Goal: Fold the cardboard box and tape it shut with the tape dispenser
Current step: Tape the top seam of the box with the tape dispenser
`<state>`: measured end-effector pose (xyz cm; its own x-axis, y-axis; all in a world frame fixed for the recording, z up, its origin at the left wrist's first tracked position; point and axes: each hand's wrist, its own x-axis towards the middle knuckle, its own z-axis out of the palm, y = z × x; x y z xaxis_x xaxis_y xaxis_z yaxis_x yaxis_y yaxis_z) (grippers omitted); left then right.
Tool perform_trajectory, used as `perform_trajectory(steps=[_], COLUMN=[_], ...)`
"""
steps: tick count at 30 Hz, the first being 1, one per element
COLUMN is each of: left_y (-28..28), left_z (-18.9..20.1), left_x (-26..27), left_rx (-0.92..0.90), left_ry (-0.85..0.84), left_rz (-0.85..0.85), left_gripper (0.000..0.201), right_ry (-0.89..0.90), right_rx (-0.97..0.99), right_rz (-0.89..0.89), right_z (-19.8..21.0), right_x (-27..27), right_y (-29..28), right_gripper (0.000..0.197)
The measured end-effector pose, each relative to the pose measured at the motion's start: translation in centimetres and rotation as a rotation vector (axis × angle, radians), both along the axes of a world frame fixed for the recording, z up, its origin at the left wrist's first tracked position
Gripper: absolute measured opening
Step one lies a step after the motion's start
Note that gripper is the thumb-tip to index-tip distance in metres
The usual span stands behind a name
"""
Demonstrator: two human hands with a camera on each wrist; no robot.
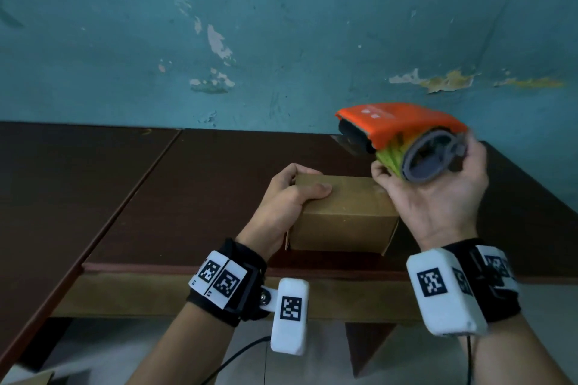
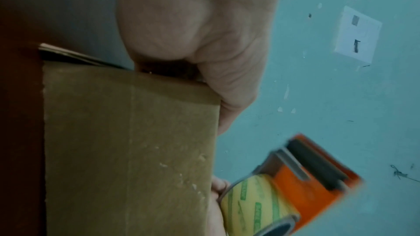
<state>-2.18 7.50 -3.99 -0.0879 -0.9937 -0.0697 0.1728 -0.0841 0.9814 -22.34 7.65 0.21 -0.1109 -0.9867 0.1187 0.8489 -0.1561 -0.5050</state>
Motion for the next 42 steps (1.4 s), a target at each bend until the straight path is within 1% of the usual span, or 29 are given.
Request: perform_trajectory(steps=[2,5,8,9,10,13,16,19,22,25,28,30,32,34,35,37,38,40,42], left_y=[-0.1,-0.1,-0.1,-0.1,-0.1,-0.2,-0.1,0.0,0.0,-0.2,0.0,0.1,0.0,-0.2,-0.3,-0.3,-0.3,0.0,0.3], left_z=[0.0,-0.1,0.0,0.0,0.0,0.0,0.1,0.1,0.0,-0.1,-0.2,-0.1,0.0,0.4,0.6,0.9,0.9,1.1,1.2], left_x=[-0.1,-0.1,-0.2,-0.2,-0.3,-0.4,-0.6,-0.8,-0.9,-0.8,-0.5,-0.1,0.6,1.3,1.7,2.3,2.6,3.0,3.1], left_rx=[-0.003,-0.011,-0.010,-0.010,-0.008,-0.009,-0.015,-0.005,0.000,-0.001,-0.036,-0.070,-0.097,-0.150,-0.181,-0.226,-0.247,-0.271,-0.246], left_ry=[-0.002,-0.017,-0.020,-0.018,-0.014,-0.017,-0.027,-0.015,-0.002,0.015,-0.019,0.018,0.057,0.119,0.114,0.048,0.015,-0.040,-0.055], left_rz=[0.007,-0.003,-0.010,-0.011,-0.013,-0.003,0.006,0.009,0.013,0.002,-0.014,-0.029,-0.004,0.068,0.114,0.200,0.217,0.177,0.105], left_gripper=[0.025,0.027,0.027,0.028,0.028,0.029,0.027,0.027,0.025,0.029,0.033,0.032,0.037,0.024,0.026,0.045,0.050,0.054,0.057], right_ry=[0.059,0.128,0.199,0.213,0.216,0.184,0.142,0.185,0.221,0.249,0.270,0.281,0.288,0.281,0.275,0.278,0.285,0.302,0.320], right_rx=[-0.029,-0.051,-0.035,-0.033,-0.026,-0.043,-0.085,-0.074,-0.058,-0.074,-0.080,-0.083,-0.084,-0.081,-0.075,-0.070,-0.079,-0.102,-0.117], right_rz=[-0.032,-0.073,-0.079,-0.076,-0.074,-0.052,-0.004,0.008,0.004,0.024,0.020,0.017,0.016,0.015,0.013,0.024,0.035,0.055,0.077], right_z=[0.4,1.1,1.7,1.7,1.6,1.2,1.4,1.2,1.2,1.1,1.0,1.1,1.0,0.9,0.8,0.8,0.8,0.8,0.7], right_x=[0.4,0.1,0.7,1.0,1.3,1.6,2.0,2.6,3.0,3.1,3.2,3.3,3.3,3.2,3.1,3.1,3.1,3.1,3.2], right_y=[0.1,-0.1,-0.1,0.0,0.0,-0.1,-0.2,-0.6,-0.9,-0.7,-0.6,-0.5,-0.6,-0.6,-0.7,-0.8,-0.9,-1.0,-1.3], right_gripper=[0.048,0.047,0.045,0.047,0.048,0.038,0.037,0.032,0.039,0.027,0.032,0.028,0.023,0.022,0.023,0.023,0.024,0.026,0.033])
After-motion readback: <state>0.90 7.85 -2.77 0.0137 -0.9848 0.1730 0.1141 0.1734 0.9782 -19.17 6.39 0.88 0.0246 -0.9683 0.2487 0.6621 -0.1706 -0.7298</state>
